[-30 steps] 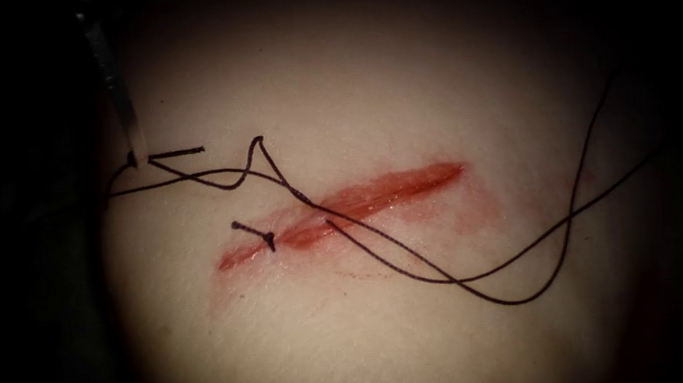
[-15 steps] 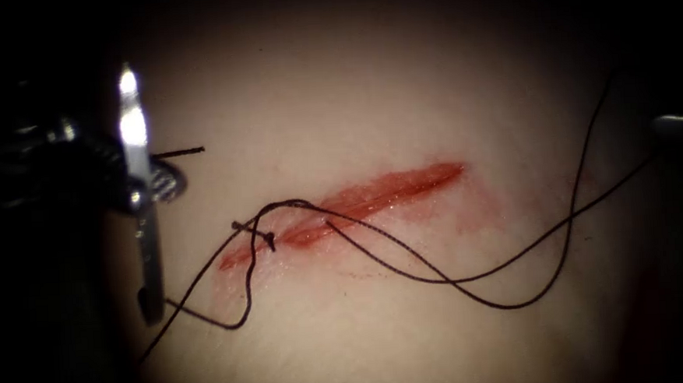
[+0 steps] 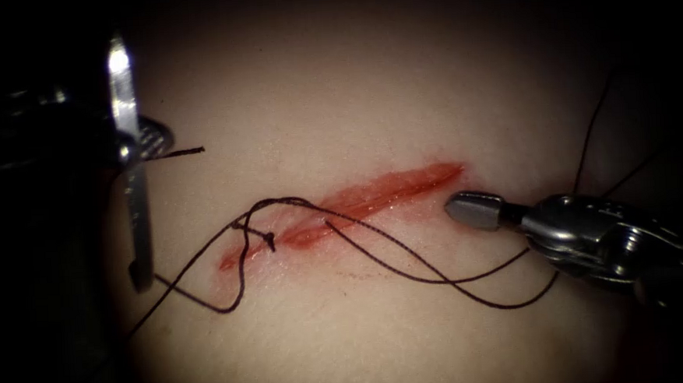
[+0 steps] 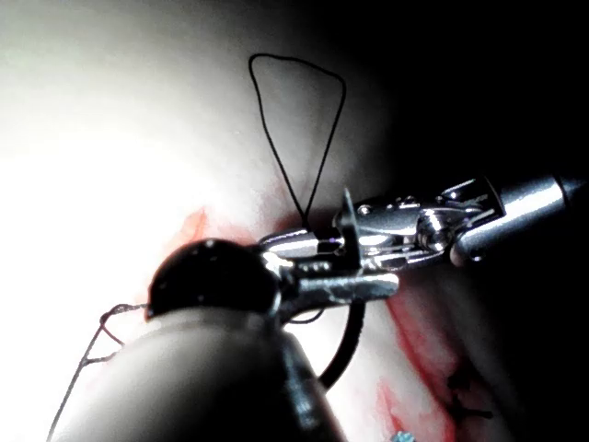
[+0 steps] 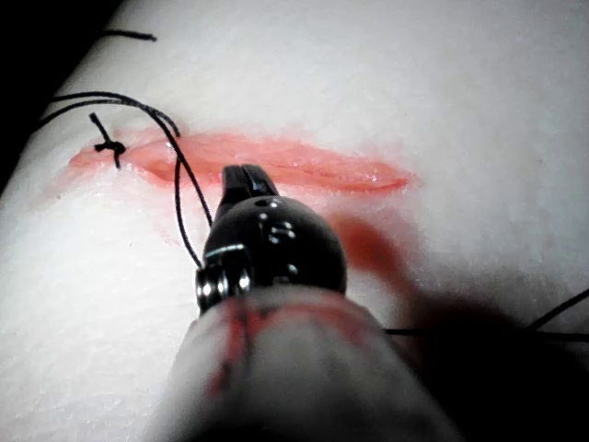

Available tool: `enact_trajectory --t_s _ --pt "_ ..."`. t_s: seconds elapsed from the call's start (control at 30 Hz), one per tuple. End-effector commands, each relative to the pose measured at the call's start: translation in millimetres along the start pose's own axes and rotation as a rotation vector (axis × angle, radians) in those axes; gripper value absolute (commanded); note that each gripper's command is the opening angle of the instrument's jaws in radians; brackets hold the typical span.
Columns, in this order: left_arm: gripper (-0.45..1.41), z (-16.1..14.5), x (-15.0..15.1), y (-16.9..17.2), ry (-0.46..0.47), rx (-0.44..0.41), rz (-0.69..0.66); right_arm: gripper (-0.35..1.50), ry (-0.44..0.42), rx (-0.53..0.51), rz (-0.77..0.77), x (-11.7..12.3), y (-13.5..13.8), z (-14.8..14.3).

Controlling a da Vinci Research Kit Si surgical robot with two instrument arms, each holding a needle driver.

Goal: Wound Closure

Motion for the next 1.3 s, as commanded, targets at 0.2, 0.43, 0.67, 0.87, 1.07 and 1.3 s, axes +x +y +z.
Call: enact_trajectory --t_s 0.2,0.43,0.67,0.87,1.07,1.3 --pt "-0.45 -1.5 0.7 -1.2 0.016 0.039 0.041 0.2 -0.02 0.055 -0.003 1.1 -6.4 1.0" --pt "-0.45 -1.4 0.7 -1.3 0.026 0.054 0.048 0.15 -0.009 0.066 -0.022 0.0 -7.6 3.2" --pt "-0.45 -1.4 0.7 -1.3 0.028 0.057 0.049 0.2 -0.031 0.036 -0.062 -3.3 -5.1 5.9" --pt "-0.45 -1.4 0.7 -1.3 0.027 0.06 0.05 0.31 -0.032 0.037 -0.063 -3.1 -4.4 6.4" --pt "-0.45 -1.4 0.7 -1.3 0.027 0.061 0.05 0.51 -0.03 0.032 -0.054 -2.8 -4.0 6.3" --pt "-0.45 -1.4 0.7 -1.3 0.025 0.063 0.05 0.42 -0.027 0.028 -0.054 -2.7 -3.6 6.3"
